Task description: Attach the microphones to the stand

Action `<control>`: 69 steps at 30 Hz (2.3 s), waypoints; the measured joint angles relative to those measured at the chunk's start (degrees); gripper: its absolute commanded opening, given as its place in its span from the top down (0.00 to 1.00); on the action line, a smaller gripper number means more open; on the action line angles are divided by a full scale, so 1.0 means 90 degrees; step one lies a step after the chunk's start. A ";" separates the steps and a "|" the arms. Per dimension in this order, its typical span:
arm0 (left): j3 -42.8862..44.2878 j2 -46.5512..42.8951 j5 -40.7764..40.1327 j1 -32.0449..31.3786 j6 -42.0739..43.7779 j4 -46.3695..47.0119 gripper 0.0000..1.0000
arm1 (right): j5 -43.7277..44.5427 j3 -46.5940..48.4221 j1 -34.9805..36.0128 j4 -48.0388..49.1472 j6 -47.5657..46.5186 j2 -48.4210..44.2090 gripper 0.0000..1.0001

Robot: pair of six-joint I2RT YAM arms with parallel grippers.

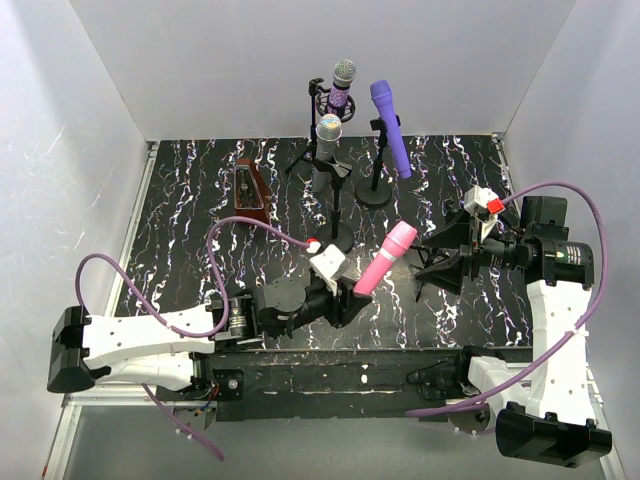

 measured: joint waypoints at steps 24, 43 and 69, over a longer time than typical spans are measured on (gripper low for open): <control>0.0816 0.0449 0.0002 0.0000 0.0437 0.0658 1.00 | -0.0080 0.0000 0.0000 -0.0053 -0.0015 0.0160 0.10; 0.0697 0.0452 -0.0010 0.0000 0.0214 0.1460 1.00 | -0.0248 0.0002 0.0005 -0.0029 0.0015 0.0316 0.09; 0.0602 0.1010 -0.0053 0.0000 0.0039 0.2361 1.00 | -0.0216 0.0000 0.0634 0.0180 0.0279 0.0678 0.10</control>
